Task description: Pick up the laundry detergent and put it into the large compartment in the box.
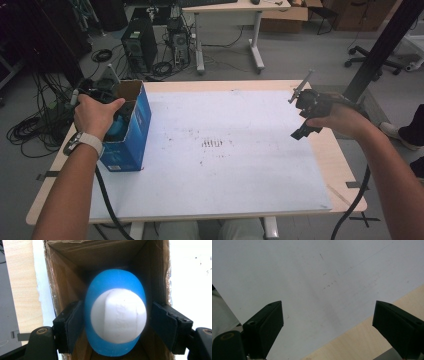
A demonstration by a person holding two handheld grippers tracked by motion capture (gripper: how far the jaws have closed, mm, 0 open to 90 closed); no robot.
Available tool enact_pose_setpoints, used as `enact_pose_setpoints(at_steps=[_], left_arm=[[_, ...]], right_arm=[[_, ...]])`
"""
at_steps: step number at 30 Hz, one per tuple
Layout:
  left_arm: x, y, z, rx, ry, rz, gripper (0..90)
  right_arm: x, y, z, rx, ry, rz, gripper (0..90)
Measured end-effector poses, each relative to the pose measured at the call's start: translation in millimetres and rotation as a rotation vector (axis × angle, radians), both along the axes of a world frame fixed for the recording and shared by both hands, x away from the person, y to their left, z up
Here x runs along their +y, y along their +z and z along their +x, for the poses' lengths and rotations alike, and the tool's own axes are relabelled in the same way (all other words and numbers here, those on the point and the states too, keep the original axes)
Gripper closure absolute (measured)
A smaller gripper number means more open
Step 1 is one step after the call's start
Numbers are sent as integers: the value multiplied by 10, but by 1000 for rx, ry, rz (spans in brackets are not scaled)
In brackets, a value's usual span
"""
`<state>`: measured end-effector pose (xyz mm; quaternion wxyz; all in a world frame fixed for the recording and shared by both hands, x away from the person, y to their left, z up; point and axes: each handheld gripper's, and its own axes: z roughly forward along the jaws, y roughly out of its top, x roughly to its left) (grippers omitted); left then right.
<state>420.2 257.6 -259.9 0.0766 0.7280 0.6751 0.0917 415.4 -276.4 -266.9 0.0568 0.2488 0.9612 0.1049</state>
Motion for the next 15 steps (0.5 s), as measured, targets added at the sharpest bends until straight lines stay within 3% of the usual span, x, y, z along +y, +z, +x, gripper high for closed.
enact_pose_setpoints(at_steps=[7,15], left_arm=[[-3,41,-10,-2,-3,-2,258],[-43,232,-21,-16,-26,8,243]], right_arm=[[-8,5,-8,0,-1,-2,97],[-9,10,-19,-2,0,-3,97]])
